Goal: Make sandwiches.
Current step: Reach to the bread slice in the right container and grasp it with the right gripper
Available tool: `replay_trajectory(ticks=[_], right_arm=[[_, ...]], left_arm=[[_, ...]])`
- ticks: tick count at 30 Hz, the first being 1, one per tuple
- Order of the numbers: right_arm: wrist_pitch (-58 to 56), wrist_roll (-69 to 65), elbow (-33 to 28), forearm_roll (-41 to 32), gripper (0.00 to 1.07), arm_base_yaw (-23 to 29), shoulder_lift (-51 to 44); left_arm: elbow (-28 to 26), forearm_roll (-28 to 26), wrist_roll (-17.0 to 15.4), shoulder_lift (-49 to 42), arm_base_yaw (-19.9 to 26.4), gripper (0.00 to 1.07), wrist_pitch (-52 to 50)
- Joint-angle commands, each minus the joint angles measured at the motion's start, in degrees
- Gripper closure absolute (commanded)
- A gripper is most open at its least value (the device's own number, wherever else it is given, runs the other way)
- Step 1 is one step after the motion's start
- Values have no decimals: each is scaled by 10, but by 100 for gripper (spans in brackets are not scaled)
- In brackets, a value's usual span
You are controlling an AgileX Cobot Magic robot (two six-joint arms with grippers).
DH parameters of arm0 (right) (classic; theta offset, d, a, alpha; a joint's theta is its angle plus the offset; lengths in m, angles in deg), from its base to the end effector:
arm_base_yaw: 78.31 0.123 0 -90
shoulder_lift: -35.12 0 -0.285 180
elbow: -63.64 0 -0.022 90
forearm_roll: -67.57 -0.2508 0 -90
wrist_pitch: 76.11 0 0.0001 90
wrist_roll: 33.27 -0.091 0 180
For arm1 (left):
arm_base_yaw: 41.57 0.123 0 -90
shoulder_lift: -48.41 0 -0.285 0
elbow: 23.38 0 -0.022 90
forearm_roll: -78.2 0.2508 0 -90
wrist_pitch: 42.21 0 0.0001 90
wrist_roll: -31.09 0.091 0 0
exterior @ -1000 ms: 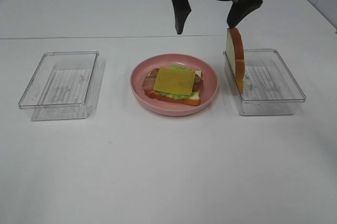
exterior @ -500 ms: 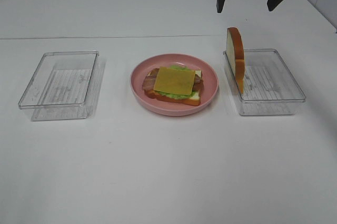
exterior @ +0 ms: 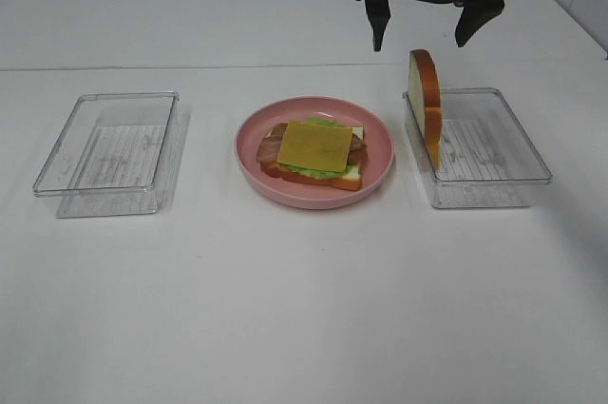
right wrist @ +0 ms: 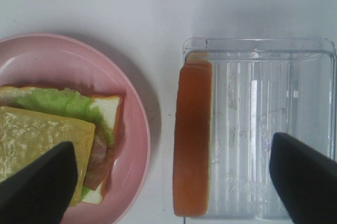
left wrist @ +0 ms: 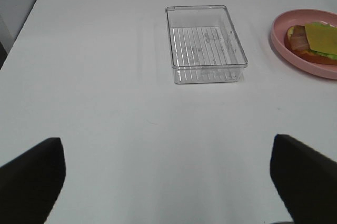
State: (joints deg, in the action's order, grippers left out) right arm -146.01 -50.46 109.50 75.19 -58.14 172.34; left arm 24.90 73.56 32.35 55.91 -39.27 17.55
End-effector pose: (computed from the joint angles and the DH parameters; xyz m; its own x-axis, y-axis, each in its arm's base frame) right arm 0.4635 0.1582 0.2472 -0.9360 -0.0781 -0.3432 -0.0713 0.9969 -0.0326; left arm -0.0054 -0.0066 0.2803 -0.4299 -0.0361 -0.9022 0.0149 0.9988 -0.0471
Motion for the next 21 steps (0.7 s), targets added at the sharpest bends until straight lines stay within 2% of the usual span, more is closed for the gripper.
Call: replay_trajectory(ticks=[1, 16, 21], right_arm=[[-34, -16, 4, 3, 13, -12, 14], [-33, -16, 5, -36, 14, -41, 65], [-32, -16, 5, -57, 17, -46, 70]], left_arm=[[3, -3, -5, -12, -1, 9, -6], [3, -3, -5, -12, -1, 9, -6], [3, -3, -5, -12, -1, 9, -6]])
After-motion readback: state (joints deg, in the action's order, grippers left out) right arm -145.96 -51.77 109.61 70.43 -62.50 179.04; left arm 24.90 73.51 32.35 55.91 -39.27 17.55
